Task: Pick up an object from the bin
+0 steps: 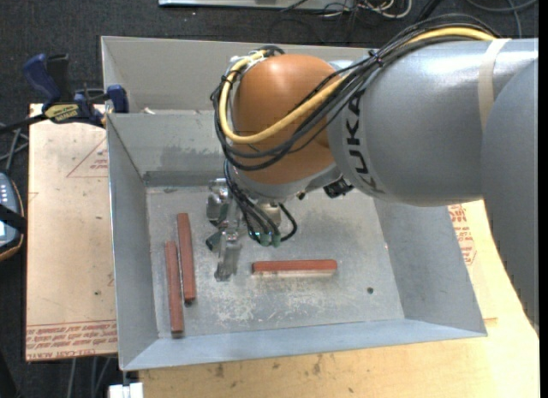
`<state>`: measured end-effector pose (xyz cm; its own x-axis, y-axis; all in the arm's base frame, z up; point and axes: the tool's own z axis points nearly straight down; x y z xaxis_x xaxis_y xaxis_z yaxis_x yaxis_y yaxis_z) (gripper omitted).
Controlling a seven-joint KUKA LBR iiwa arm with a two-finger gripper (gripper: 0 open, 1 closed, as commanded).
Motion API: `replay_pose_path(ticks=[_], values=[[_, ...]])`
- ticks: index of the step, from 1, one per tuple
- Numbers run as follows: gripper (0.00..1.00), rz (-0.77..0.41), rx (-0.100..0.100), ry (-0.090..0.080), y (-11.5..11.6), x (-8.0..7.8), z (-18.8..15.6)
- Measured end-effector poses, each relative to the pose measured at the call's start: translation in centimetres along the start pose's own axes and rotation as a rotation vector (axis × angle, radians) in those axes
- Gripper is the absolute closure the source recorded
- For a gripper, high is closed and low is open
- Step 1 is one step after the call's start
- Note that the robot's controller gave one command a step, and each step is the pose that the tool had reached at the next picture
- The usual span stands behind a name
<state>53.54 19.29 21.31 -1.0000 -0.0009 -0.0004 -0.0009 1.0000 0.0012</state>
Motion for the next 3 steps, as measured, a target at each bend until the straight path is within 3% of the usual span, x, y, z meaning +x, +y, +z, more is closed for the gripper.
replay_pose_path(ticks=[1, 2, 3], values=[[0.00, -0.116, -0.003, -0.004, -1.4, -1.6, 1.2], [0.00, -0.323, 0.000, -0.007, -6.6, -8.7, 5.6], [0.00, -0.188, 0.001, -0.003, -6.5, -9.3, 9.4]])
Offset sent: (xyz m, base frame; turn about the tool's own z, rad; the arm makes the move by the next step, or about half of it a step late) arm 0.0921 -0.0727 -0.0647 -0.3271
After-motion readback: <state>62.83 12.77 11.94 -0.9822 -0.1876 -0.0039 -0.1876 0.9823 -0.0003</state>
